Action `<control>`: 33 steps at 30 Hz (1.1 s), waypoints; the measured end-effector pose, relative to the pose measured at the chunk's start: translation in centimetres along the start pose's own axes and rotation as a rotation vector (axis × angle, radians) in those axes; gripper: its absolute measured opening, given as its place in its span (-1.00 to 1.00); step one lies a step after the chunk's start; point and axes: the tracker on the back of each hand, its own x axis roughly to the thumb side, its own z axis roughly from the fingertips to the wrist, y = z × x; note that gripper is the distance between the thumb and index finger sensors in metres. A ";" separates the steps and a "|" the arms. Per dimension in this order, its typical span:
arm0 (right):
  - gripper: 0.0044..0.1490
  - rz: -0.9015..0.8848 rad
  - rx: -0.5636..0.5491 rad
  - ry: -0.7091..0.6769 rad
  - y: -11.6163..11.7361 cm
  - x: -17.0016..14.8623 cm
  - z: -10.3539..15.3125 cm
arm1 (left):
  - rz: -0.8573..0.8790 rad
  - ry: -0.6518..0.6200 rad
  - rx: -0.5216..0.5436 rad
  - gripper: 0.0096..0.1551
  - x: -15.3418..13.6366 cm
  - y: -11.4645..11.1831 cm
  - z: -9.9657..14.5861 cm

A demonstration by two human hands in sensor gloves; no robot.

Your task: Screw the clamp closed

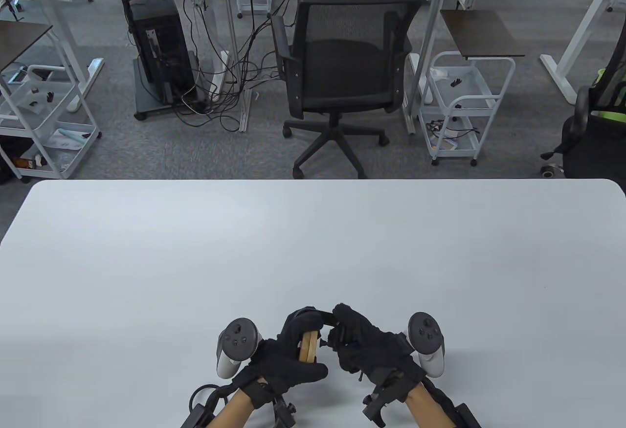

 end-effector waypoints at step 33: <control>0.01 0.604 -0.101 -0.198 -0.9 0.1 0.7 | 0.355 0.049 0.157 0.22 -1.7 2.7 0.4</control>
